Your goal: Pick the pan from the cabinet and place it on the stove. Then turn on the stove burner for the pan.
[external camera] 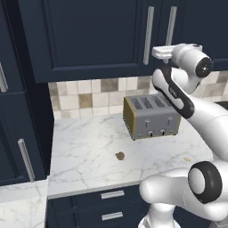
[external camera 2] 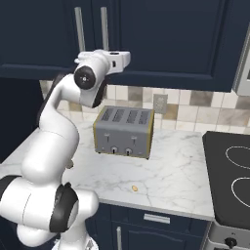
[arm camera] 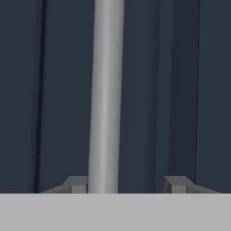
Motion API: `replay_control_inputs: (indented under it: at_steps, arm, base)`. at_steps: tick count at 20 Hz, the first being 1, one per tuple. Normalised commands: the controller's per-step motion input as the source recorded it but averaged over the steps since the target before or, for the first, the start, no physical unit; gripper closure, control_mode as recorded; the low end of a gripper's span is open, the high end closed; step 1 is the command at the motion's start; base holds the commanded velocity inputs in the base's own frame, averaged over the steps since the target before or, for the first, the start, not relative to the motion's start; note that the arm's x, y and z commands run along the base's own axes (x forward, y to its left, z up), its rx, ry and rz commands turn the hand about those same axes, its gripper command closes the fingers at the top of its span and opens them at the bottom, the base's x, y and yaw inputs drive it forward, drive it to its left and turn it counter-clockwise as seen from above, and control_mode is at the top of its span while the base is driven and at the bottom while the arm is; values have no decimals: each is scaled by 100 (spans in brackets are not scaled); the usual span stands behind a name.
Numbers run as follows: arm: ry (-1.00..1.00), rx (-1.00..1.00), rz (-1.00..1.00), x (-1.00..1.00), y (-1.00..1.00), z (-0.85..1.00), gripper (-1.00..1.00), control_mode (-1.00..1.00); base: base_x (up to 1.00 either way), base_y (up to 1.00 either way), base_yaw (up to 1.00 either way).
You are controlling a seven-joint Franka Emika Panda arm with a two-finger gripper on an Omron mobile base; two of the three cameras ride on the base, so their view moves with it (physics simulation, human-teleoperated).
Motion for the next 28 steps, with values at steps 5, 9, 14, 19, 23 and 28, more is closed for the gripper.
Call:
replay_control_inputs:
  at_steps: [5, 9, 14, 19, 23, 28]
  arm:
    - [15, -1, 0, 19, 39, -42, 100, -100]
    - [1, -3, 0, 6, 43, -38, 100, -100]
    - [0, 0, 0, 5, 9, -23, 100, -100]
    - [0, 0, 0, -1, -7, -5, 100, -100]
    - [-1, 0, 0, -28, -26, 1, 100, -100]
    - [-8, 0, 0, -80, -33, 14, 100, -100]
  base:
    - [0, 0, 0]
    - [0, 0, 0]
    - [0, 0, 0]
    - [0, 0, 0]
    - [0, 0, 0]
    - [0, 0, 0]
